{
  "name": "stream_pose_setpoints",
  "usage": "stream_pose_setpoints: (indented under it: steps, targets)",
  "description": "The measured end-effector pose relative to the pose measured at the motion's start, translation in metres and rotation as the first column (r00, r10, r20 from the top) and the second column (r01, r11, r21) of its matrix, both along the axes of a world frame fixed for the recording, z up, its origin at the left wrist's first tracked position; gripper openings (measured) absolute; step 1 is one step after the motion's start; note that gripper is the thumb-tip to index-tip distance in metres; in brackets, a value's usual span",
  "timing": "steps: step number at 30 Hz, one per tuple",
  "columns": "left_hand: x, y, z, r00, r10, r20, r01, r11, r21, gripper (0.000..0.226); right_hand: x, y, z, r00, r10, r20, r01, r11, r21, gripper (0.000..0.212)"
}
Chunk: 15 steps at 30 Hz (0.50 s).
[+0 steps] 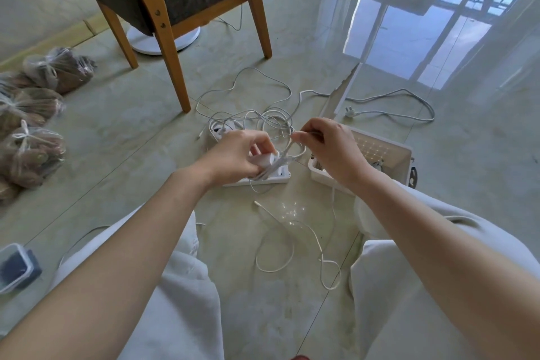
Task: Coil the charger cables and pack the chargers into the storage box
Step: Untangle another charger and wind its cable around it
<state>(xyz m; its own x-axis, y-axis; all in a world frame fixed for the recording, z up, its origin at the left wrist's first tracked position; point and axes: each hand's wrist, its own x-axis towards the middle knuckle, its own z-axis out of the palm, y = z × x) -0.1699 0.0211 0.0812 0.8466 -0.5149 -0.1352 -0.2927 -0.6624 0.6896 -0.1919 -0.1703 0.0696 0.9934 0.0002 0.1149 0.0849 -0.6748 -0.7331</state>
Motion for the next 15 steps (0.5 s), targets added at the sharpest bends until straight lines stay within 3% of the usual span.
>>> stream_pose_setpoints:
  steps: [4,8,15]
  targets:
    - [-0.004,-0.004,0.011,0.994,-0.019,-0.105,0.000,0.983,-0.182,0.019,0.006,-0.002,0.000,0.994,-0.040,-0.101,0.055,0.988,0.148,0.022]
    - [-0.006,-0.002,0.018,0.977,-0.010,-0.212,-0.062,0.942,-0.330,0.027,0.009,0.001,-0.003,0.986,-0.034,-0.162,0.077,0.959,0.271,0.031]
    - [-0.003,-0.003,0.019,0.906,0.059,-0.419,-0.308,0.771,-0.557,0.034,0.004,0.020,-0.018,0.957,0.026,-0.290,0.090,0.921,0.379,0.036]
